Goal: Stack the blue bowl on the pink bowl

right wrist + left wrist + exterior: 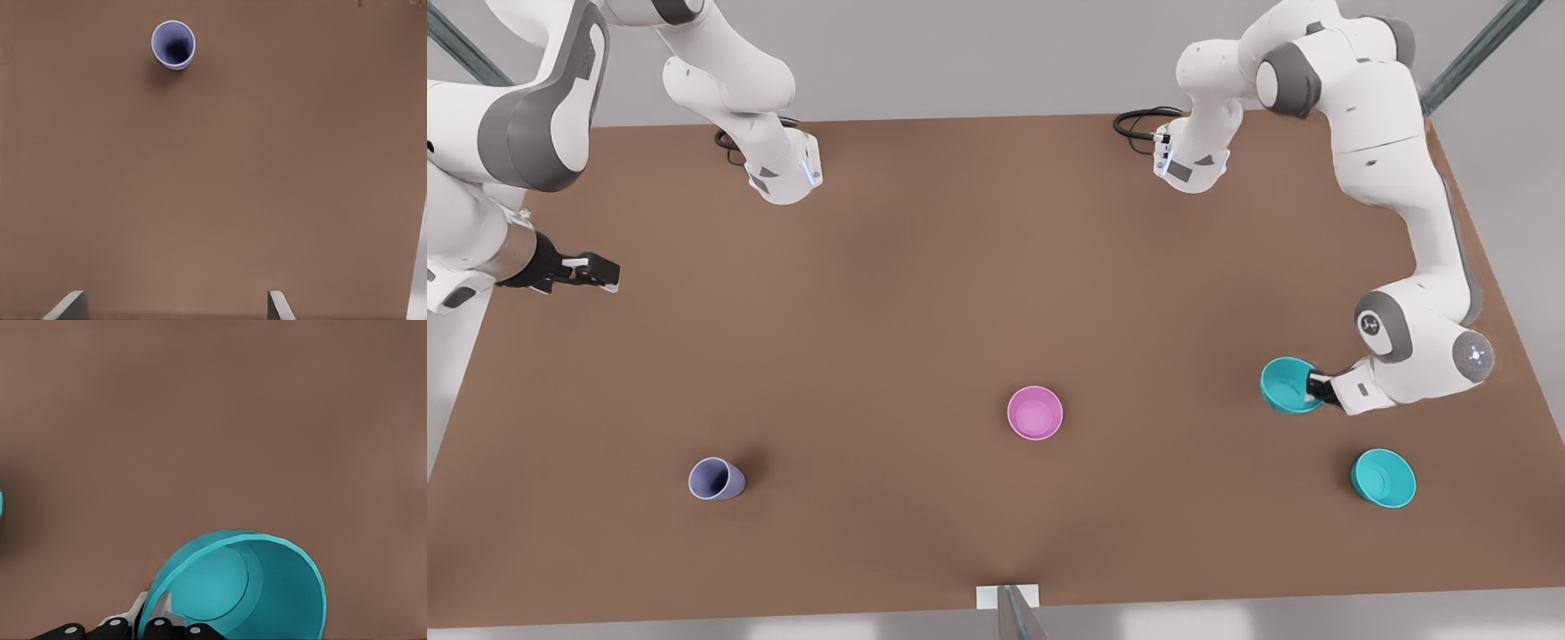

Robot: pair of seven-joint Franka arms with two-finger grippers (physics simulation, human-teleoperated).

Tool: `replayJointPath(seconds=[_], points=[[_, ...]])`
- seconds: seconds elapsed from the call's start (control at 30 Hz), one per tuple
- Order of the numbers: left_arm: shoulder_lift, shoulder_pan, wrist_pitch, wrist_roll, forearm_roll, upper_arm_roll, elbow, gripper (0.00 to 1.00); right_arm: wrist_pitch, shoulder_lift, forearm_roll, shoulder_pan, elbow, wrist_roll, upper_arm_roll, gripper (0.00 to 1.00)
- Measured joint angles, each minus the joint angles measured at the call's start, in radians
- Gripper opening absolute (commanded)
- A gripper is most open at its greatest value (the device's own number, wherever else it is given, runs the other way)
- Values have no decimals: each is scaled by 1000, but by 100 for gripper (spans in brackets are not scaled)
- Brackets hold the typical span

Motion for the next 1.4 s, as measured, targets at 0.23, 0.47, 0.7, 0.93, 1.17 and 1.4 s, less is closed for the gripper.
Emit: replayJointPath(seconds=[0.23,0.47,0.7,0.93,1.17,1.4], points=[[277,-202,-127,-414,24,-284,410,21,-4,5,1,2,-2,-30,-5,100],[421,-235,-86,-806,32,-358,572,21,-5,12,1,0,-1,-51,-7,100],[419,-233,-73,-1074,37,-357,538,21,-6,22,1,-1,0,-66,-8,100],[422,-233,-67,-1257,34,-357,537,48,-7,31,1,-1,-1,-77,-8,100],[338,-238,-126,-1350,25,-350,530,100,-10,33,1,-1,0,-85,-9,100],[-85,-201,-613,-1195,262,-62,545,100,-4,28,1,-2,2,-89,-9,100]])
